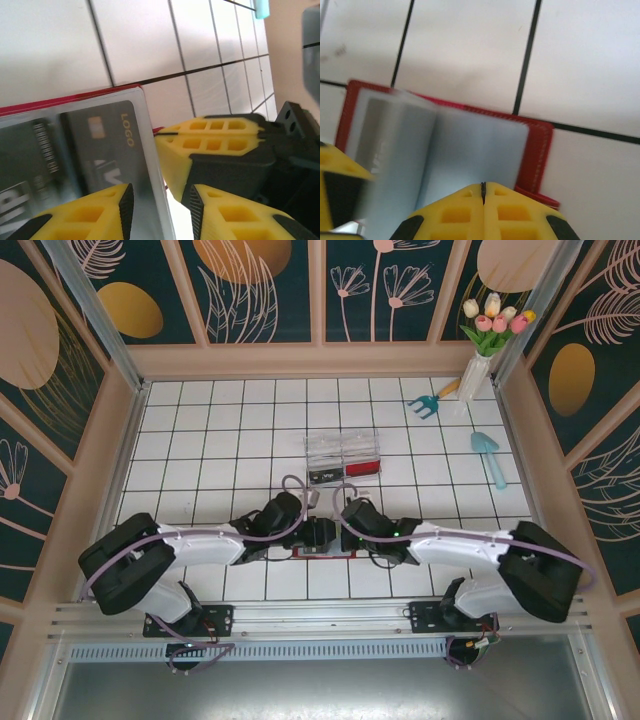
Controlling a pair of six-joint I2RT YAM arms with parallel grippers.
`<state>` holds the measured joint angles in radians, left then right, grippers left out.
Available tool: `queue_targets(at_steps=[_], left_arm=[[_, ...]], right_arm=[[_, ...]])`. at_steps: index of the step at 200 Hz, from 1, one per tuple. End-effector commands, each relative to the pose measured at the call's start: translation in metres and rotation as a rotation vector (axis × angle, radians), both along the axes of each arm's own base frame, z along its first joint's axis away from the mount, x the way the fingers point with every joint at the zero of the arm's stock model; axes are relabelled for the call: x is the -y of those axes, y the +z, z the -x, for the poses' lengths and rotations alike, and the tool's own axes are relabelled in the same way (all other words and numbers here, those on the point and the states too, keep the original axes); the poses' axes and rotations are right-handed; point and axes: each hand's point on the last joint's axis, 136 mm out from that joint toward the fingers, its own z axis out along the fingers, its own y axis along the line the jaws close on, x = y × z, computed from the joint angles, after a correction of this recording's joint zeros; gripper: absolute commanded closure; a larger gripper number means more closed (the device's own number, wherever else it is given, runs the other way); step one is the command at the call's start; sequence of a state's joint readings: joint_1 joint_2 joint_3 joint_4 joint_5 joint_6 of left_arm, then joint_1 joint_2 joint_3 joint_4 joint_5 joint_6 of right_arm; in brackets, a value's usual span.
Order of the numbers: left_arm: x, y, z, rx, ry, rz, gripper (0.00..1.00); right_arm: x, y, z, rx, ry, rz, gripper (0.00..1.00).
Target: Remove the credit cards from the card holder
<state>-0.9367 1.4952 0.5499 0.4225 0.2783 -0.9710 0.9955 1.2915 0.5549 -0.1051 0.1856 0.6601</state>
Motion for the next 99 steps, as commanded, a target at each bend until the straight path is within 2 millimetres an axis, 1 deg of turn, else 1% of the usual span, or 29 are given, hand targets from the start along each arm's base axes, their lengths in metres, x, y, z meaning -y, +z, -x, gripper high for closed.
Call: queue_targets(at_steps=[1, 16, 30, 52, 76, 99], left_arm=[[0.013, 0.005, 0.001, 0.008, -0.029, 0.025, 0.64], [0.006, 0.004, -0.001, 0.017, -0.004, 0.004, 0.65], [-0.004, 0.006, -0.005, 0.045, 0.033, -0.033, 0.64], [-0.019, 0.008, -0.009, 0.076, 0.082, -0.073, 0.63], [-0.031, -0.004, -0.012, 0.065, 0.118, -0.131, 0.65], [-0.053, -0.017, -0.017, 0.06, 0.175, -0.192, 0.69]], right_arm=[[0.019, 0.006, -0.004, 0.014, -0.068, -0.02, 1.0], [0.019, 0.011, -0.004, 0.015, -0.065, -0.056, 1.0], [0.015, 0.015, -0.003, 0.015, -0.046, -0.081, 1.0], [0.004, 0.012, -0.002, -0.008, -0.006, -0.086, 1.0], [-0.011, 0.004, 0.0, -0.043, 0.037, -0.092, 1.0], [-0.029, 0.003, 0.0, -0.072, 0.053, -0.145, 1.0]])
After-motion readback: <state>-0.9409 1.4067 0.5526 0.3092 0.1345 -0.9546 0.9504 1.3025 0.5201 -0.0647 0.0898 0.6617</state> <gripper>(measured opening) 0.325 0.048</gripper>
